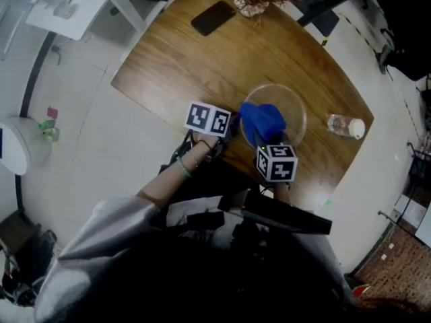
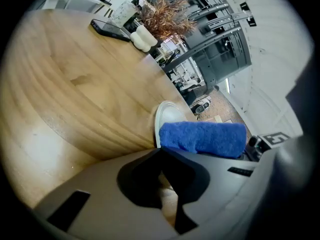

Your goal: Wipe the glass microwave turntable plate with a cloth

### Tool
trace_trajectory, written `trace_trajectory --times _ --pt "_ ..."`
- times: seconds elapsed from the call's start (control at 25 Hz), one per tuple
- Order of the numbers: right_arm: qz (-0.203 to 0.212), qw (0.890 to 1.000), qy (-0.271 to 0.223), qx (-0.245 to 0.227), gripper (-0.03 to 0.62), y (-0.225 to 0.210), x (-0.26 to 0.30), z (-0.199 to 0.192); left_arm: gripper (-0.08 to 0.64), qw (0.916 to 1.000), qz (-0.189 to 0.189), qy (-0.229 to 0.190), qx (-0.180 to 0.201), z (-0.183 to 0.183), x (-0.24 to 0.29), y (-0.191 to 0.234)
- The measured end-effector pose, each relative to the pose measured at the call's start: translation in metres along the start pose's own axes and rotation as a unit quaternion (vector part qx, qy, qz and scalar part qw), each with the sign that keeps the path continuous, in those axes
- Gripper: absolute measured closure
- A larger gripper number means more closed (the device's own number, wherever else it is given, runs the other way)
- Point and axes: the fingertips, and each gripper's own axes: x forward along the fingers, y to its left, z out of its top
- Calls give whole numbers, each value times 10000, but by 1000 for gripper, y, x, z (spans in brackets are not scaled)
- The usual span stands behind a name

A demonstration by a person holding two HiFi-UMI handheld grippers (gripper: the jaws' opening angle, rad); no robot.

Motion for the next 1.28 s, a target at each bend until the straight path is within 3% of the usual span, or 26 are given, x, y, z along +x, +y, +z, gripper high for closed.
trace_trajectory --times 0.2,0.36,0.52,0.88,1.12,1.28 --pt "135 9998 22 154 476 23 -7 -27 568 10000 38 23 12 -2 0 2" --pt "17 9993 -182 316 476 19 -13 -29 568 10000 34 57 48 -3 1 3" --pt "-266 9982 -427 316 477 -13 -20 -15 568 9999 44 109 109 -4 3 0" --pt "-1112 9925 -462 214 476 -119 -12 23 568 9987 218 129 433 -6 4 -4" --pt "-1450 9844 -484 869 476 -166 2 28 568 9977 340 54 587 -8 4 -4" --pt "-1292 9837 -561 1117 476 -152 0 16 568 9962 453 -13 741 -8 4 -6"
